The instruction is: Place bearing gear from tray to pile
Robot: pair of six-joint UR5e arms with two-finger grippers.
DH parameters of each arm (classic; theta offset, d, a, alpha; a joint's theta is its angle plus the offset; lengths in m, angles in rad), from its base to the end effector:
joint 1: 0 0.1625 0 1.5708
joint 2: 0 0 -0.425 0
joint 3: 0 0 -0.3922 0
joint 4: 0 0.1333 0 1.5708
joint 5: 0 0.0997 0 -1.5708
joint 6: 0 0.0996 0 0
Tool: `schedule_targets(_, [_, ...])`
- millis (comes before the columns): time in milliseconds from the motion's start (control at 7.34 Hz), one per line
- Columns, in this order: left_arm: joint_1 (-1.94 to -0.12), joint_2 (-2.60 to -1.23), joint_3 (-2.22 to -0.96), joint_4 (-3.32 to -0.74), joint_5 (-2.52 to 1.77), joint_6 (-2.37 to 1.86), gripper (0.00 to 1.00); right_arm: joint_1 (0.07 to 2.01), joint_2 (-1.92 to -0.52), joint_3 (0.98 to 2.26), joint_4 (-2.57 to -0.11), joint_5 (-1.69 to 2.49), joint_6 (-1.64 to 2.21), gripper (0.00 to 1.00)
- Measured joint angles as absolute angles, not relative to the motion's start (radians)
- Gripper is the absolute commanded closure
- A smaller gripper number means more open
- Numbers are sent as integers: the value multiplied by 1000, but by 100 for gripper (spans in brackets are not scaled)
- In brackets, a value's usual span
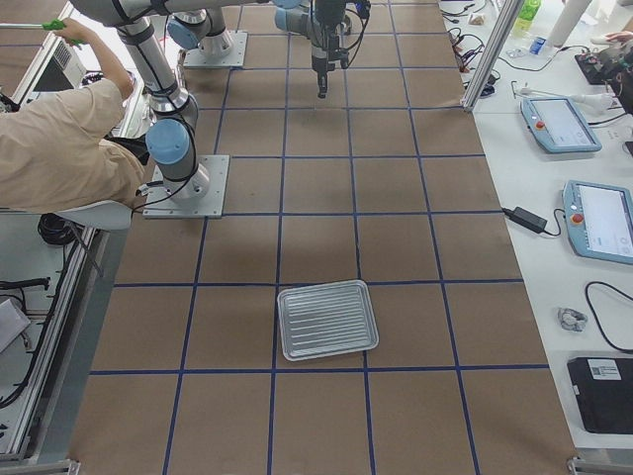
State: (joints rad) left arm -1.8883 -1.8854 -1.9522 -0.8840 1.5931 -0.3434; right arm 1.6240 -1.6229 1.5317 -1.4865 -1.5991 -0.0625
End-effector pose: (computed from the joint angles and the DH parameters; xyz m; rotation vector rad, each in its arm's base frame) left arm -0.2904 -0.4638 0.2147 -0.0402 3.1172 0.0023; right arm 0.1552 -0.4612 0.5238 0.1798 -3.1080 0.0105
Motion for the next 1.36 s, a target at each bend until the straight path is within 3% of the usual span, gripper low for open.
schedule_targets(681, [-1482,-1681,-2034,-1034,1656,242,100,1626,-1623,1534,-1500,-1592,-58,0])
schedule_targets(1089, [-1260,-1711,-2036,-1013,1654,475,100,1625,-1623,1534,-1500,-1591,-54,0])
schedule_targets(1362, [-1221,-1775,-2034,-967,1649,510,100,1626,-1623,1534,-1501,-1590,-51,0])
